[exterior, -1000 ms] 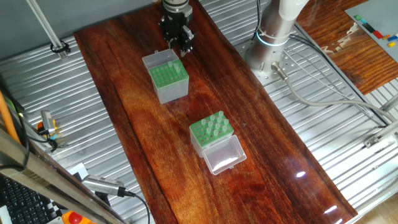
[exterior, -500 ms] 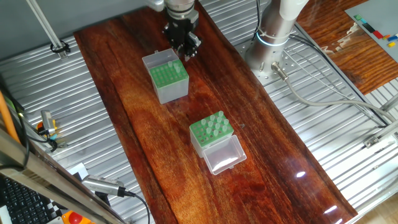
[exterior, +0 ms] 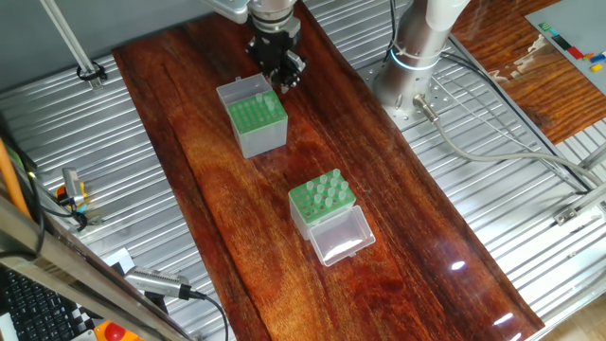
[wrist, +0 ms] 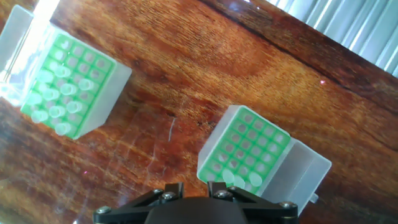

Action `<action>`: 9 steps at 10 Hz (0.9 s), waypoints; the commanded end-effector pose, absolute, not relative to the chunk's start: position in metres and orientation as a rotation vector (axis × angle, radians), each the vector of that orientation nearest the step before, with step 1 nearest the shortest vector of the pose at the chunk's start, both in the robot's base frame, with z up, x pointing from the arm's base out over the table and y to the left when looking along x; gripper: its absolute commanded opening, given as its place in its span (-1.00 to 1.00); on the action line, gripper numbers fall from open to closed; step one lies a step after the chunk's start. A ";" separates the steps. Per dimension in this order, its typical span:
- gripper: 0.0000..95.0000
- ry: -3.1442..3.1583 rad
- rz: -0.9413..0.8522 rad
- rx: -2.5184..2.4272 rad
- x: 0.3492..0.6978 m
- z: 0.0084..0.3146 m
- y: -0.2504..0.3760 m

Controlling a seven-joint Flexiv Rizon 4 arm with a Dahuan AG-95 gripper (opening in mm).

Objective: Transfer all large pipette tips from one holder to another

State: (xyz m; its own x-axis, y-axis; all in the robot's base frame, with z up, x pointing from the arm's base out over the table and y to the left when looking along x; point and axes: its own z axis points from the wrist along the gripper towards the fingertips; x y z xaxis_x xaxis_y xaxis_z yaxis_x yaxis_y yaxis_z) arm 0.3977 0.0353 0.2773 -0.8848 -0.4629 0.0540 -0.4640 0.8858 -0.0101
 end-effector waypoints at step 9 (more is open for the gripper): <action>-0.60 -2.990 -0.006 0.777 0.409 0.261 0.086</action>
